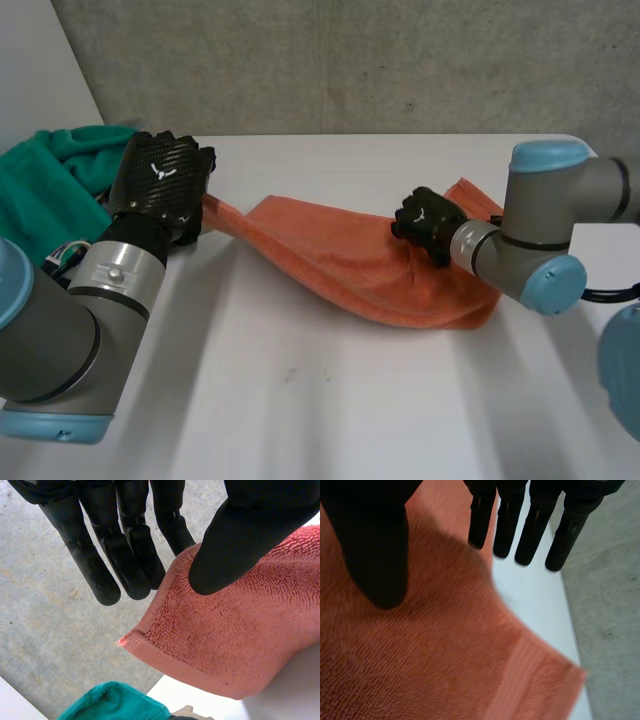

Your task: Fold the laundry.

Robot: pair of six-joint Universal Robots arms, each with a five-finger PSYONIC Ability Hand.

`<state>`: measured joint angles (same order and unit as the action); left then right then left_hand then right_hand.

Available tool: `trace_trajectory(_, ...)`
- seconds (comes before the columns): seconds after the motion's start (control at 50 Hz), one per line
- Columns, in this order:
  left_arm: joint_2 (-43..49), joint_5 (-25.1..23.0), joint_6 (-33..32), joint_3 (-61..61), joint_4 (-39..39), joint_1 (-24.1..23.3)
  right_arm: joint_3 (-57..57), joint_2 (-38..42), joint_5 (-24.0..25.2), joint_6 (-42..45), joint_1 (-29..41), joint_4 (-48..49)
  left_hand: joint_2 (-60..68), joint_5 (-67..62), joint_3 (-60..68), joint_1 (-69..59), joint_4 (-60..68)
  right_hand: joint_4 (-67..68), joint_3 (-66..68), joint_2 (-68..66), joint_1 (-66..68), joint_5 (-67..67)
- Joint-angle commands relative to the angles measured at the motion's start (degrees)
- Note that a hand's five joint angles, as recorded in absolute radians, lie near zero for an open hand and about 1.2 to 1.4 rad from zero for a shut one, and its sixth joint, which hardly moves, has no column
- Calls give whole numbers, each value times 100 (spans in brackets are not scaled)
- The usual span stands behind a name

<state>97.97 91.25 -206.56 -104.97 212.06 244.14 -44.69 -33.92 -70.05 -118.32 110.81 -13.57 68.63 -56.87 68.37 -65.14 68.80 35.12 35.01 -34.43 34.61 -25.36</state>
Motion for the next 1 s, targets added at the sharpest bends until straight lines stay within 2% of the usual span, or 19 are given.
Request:
trace_trajectory(0.02,3,-1,-7,46,11,195,426,317,-35,99,-130,118,1137,-1313,1163,-1486,1120,4485,4496,-4554,4536,-4461)
trace_trajectory(0.12,-32,25,-68,196,2,433,190,-631,-360,-94,-95,495,1137,-1313,1163,-1486,1120,4488,4499,-4557,4539,-4464)
trace_trajectory(0.14,-58,42,-77,239,2,476,-81,-1129,-534,-312,-138,609,1137,-1313,1163,-1486,1120,4488,4499,-4557,4539,-4464)
trace_trajectory(0.2,-313,51,-77,406,-50,652,-592,-1852,-641,-709,-209,742,1137,-1313,1163,-1486,1120,4488,4499,-4557,4539,-4464)
trace_trajectory(0.22,-479,51,-77,494,-103,774,-898,-2420,-703,-936,-296,768,1137,-1313,1163,-1486,1120,4488,4499,-4557,4539,-4464)
trace_trajectory(0.28,-699,42,-77,626,-208,933,-1287,-3267,-756,-1062,-507,681,1137,-1313,1163,-1486,1120,4488,4499,-4557,4539,-4464)
trace_trajectory(0.3,-857,34,-69,731,-304,1030,-1505,-3766,-765,-1070,-656,576,1137,-1313,1163,-1486,1120,4488,4499,-4557,4539,-4464)
trace_trajectory(0.38,-1156,25,-25,1030,-638,1110,-1736,-4690,-800,-1114,-1043,94,1137,-1313,1163,-1486,1120,4488,4499,-4557,4539,-4464)
trace_trajectory(0.44,-1210,16,-25,1197,-867,1101,-1797,-5079,-809,-1114,-1193,-529,1137,-1313,1163,-1486,1120,4488,4499,-4557,4539,-4464)
trace_trajectory(0.52,-1166,-89,-42,1409,-1429,1039,-1920,-5159,-782,-1123,-1229,-1312,1137,-1313,1163,-1486,1120,4488,4499,-4557,4539,-4464)
trace_trajectory(0.58,-912,-379,-51,1453,-1816,1074,-2157,-5142,-773,-1106,-1211,-1577,1137,-1313,1163,-1486,1120,4488,4499,-4557,4539,-4464)
trace_trajectory(0.66,-227,-669,-77,1531,-2054,1066,-2474,-5002,-765,-1132,-1150,-1561,1137,-1313,1163,-1486,1120,4488,4499,-4557,4539,-4464)
trace_trajectory(0.72,336,-731,-86,1786,-2046,1031,-2440,-4467,-808,-1211,-1114,-1324,1137,-1313,1163,-1486,1120,4488,4499,-4557,4539,-4464)
trace_trajectory(0.78,1029,-722,-156,2347,-2019,996,-2159,-3895,-1063,-1351,-948,-894,1137,-1313,1163,-1486,1120,4488,4499,-4557,4539,-4464)
trace_trajectory(0.88,1935,-696,-630,3674,-1993,934,-1176,-3148,-1827,-1466,-719,-33,1137,-1313,1163,-1486,1120,4488,4499,-4557,4539,-4464)
trace_trajectory(0.94,2358,-626,-947,4702,-1546,899,-323,-2682,-2223,-1650,-631,941,1137,-1313,1163,-1486,1120,4488,4499,-4557,4539,-4464)
trace_trajectory(0.96,2437,-634,-1000,4948,-1292,881,-8,-2542,-2328,-1868,-605,1614,1137,-1313,1163,-1486,1120,4488,4499,-4557,4539,-4464)
trace_trajectory(1.0,2534,-608,-1018,5398,-414,855,223,-2496,-2408,-2167,-596,2321,1137,-1313,1163,-1486,1120,4488,4499,-4557,4539,-4464)
